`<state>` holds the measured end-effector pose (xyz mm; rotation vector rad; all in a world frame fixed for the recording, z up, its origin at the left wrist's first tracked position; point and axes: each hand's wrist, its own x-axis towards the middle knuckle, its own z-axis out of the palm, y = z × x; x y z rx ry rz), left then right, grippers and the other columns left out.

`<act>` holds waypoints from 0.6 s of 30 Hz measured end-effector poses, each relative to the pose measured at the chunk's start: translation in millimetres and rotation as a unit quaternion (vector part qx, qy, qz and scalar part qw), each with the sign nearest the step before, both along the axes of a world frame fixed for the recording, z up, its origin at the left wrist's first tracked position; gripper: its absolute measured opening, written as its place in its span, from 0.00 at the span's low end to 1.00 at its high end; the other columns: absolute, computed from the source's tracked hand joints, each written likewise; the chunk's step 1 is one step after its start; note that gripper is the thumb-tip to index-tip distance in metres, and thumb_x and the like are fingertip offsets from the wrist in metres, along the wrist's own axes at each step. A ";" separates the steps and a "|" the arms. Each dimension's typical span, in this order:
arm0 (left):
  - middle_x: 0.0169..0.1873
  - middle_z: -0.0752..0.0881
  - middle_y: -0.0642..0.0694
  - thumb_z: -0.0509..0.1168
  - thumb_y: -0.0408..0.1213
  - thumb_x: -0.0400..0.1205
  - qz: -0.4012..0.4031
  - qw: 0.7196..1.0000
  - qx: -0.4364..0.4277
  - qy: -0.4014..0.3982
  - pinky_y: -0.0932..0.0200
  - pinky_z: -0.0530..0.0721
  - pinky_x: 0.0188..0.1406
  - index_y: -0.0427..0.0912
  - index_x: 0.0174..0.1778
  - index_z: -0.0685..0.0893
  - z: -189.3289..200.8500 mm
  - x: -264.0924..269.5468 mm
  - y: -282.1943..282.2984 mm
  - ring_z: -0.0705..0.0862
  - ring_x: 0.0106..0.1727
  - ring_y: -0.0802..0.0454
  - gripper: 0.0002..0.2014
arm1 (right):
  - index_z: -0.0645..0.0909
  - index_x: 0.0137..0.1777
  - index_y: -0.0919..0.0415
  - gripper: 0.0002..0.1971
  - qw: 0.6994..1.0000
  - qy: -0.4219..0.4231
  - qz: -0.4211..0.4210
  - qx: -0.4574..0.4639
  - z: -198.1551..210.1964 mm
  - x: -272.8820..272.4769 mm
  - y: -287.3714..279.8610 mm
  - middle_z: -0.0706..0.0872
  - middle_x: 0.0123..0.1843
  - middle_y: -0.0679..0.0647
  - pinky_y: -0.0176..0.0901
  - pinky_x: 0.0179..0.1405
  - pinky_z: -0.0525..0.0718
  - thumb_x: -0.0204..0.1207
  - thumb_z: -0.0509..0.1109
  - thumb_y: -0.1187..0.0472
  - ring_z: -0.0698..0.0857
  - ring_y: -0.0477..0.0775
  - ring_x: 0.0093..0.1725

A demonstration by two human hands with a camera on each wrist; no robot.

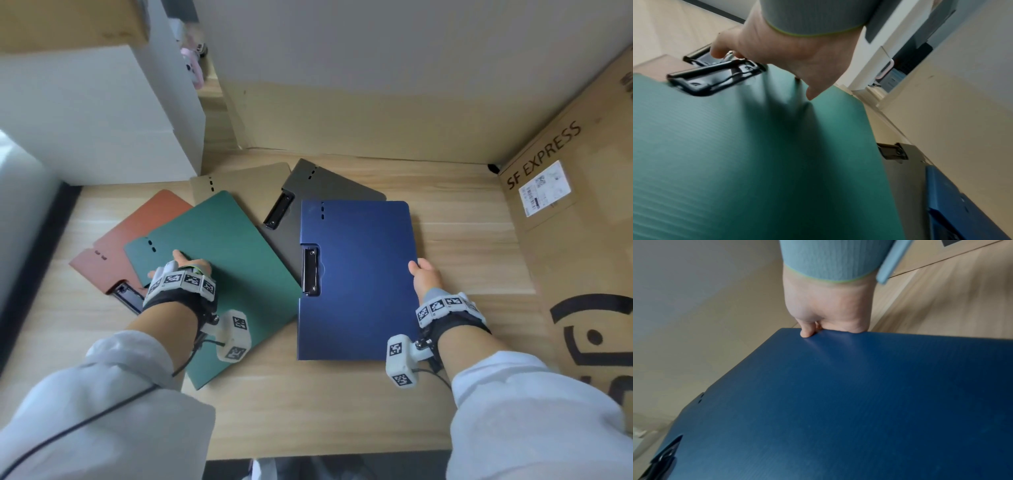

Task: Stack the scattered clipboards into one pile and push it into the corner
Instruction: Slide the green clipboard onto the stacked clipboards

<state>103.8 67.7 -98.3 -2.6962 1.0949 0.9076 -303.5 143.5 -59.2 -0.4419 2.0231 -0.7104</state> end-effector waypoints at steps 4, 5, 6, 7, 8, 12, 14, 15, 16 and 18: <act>0.84 0.57 0.40 0.57 0.56 0.78 0.015 1.000 0.014 -0.007 0.39 0.54 0.83 0.54 0.84 0.42 3.6 8.7 11.5 0.53 0.84 0.35 0.42 | 0.62 0.80 0.62 0.25 1.000 0.004 -0.019 -0.005 -7.2 -1.7 0.0 0.68 0.80 0.56 0.52 0.75 0.65 0.84 0.56 0.61 0.69 0.60 0.78; 0.84 0.56 0.40 0.60 0.52 0.79 0.020 1.000 0.011 -0.007 0.39 0.55 0.83 0.54 0.84 0.43 9.5 6.3 13.1 0.54 0.84 0.35 0.42 | 0.62 0.80 0.62 0.25 1.000 0.005 -0.019 -0.008 -8.1 -1.8 0.1 0.69 0.80 0.56 0.52 0.75 0.65 0.84 0.56 0.61 0.69 0.60 0.78; 0.84 0.55 0.38 0.62 0.47 0.79 0.030 1.000 0.004 0.006 0.39 0.57 0.82 0.53 0.84 0.42 20.7 1.1 15.9 0.55 0.84 0.34 0.43 | 0.62 0.80 0.62 0.25 1.000 0.006 -0.019 -0.010 -9.0 -1.4 0.0 0.69 0.80 0.56 0.52 0.75 0.65 0.83 0.56 0.61 0.69 0.60 0.78; 0.84 0.55 0.36 0.64 0.43 0.80 0.056 0.998 -0.013 0.028 0.40 0.58 0.81 0.49 0.84 0.42 31.8 -4.5 20.6 0.56 0.84 0.34 0.43 | 0.62 0.80 0.62 0.25 1.000 0.007 -0.019 -0.009 -9.1 -1.0 0.2 0.69 0.80 0.56 0.52 0.75 0.65 0.83 0.56 0.61 0.69 0.60 0.77; 0.83 0.56 0.35 0.64 0.41 0.81 0.092 0.994 -0.043 0.044 0.42 0.58 0.81 0.46 0.84 0.41 32.1 -5.3 19.8 0.58 0.83 0.35 0.43 | 0.62 0.80 0.62 0.25 1.000 0.006 -0.019 -0.009 -9.2 -0.7 0.2 0.69 0.80 0.56 0.52 0.75 0.65 0.83 0.56 0.61 0.69 0.60 0.78; 0.84 0.54 0.38 0.61 0.47 0.83 0.171 0.979 -0.086 0.065 0.42 0.57 0.83 0.47 0.84 0.44 41.8 4.5 20.3 0.58 0.84 0.37 0.40 | 0.61 0.80 0.63 0.25 1.000 0.006 -0.015 -0.005 -10.3 1.3 -0.4 0.67 0.81 0.56 0.52 0.76 0.64 0.84 0.56 0.61 0.68 0.60 0.78; 0.83 0.58 0.36 0.64 0.39 0.82 0.201 0.964 -0.122 0.125 0.45 0.60 0.82 0.39 0.84 0.47 42.5 5.8 23.8 0.61 0.83 0.38 0.40 | 0.61 0.80 0.63 0.25 1.000 0.008 -0.012 -0.002 -11.4 2.5 0.4 0.67 0.81 0.56 0.53 0.76 0.64 0.84 0.55 0.61 0.68 0.60 0.78; 0.82 0.61 0.36 0.66 0.39 0.81 0.201 0.966 -0.123 0.109 0.44 0.61 0.82 0.40 0.84 0.48 40.2 5.6 20.2 0.63 0.82 0.38 0.41 | 0.61 0.80 0.63 0.25 1.000 0.009 -0.009 -0.001 -12.1 4.0 0.1 0.67 0.81 0.56 0.53 0.76 0.64 0.84 0.55 0.61 0.68 0.61 0.79; 0.81 0.64 0.35 0.68 0.41 0.79 0.208 0.966 -0.121 0.097 0.42 0.62 0.81 0.45 0.84 0.49 35.6 5.1 15.5 0.64 0.81 0.38 0.42 | 0.61 0.80 0.63 0.25 1.000 0.011 -0.009 -0.002 -13.2 4.9 -0.5 0.67 0.81 0.56 0.53 0.76 0.64 0.84 0.55 0.61 0.68 0.60 0.79; 0.77 0.69 0.34 0.70 0.44 0.74 0.186 0.969 -0.135 0.090 0.37 0.65 0.78 0.48 0.82 0.53 27.1 4.4 6.1 0.68 0.78 0.36 0.44 | 0.61 0.80 0.63 0.25 1.000 0.011 -0.015 -0.003 -14.1 4.3 -0.2 0.67 0.81 0.56 0.53 0.76 0.64 0.84 0.56 0.61 0.67 0.60 0.79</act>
